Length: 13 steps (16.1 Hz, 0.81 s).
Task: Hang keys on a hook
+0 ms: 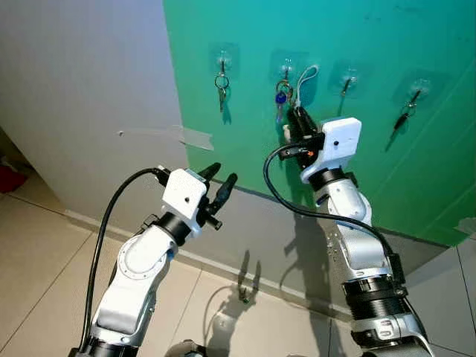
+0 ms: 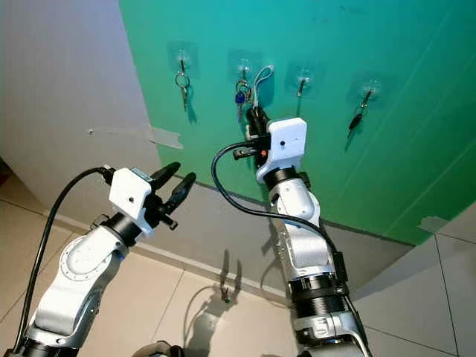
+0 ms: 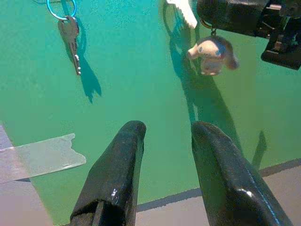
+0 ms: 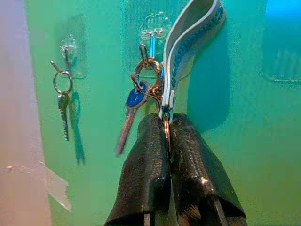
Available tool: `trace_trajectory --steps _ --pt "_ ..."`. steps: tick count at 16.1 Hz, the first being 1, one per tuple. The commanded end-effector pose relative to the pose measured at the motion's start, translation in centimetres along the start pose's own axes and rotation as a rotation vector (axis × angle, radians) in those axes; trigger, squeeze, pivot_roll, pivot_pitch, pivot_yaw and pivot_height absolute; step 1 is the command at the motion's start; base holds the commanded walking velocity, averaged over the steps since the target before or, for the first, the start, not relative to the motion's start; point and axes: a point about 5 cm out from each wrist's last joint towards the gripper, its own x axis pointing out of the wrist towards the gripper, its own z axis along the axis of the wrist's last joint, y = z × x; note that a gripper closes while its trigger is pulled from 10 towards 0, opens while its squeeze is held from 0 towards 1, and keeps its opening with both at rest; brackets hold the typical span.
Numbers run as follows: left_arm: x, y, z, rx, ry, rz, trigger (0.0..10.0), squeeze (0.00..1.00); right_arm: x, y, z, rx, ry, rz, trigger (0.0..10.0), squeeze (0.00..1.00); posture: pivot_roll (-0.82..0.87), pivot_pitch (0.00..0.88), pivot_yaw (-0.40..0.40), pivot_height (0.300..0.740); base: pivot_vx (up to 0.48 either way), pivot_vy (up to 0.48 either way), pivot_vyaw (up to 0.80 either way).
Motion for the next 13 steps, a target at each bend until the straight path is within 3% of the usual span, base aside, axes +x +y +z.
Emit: trace_trajectory --steps 1,2,9,11,13 --pt "0.1 0.2 0.6 0.007 -0.034 0.008 10.0 0.00 -0.2 -0.1 0.1 0.028 0.000 -0.002 10.0 0.80 -0.05 0.038 0.002 0.740 0.000 0.000 0.00" --pt "0.1 0.2 0.6 0.007 -0.039 0.010 10.0 0.00 -0.1 0.0 0.3 0.052 -0.008 0.012 10.0 1.00 -0.05 0.036 0.002 0.740 0.000 0.000 0.00" --pt "0.1 0.3 0.7 0.007 -0.042 0.012 10.0 0.00 -1.1 0.3 0.5 0.079 -0.010 0.017 10.0 1.00 -0.05 0.039 0.006 0.740 0.000 0.000 0.00" --pt "-0.3 0.5 0.2 0.012 -0.018 0.035 10.0 0.00 -3.2 -0.6 -0.1 0.070 0.048 -0.035 10.0 1.00 -0.05 0.033 0.002 0.740 0.000 0.000 0.00" --pt "-1.2 1.2 -1.3 -0.001 0.072 0.137 10.0 0.00 -5.6 -1.7 -1.8 0.046 0.158 -0.071 10.0 0.97 -0.05 0.026 0.001 0.740 0.000 0.000 0.00"
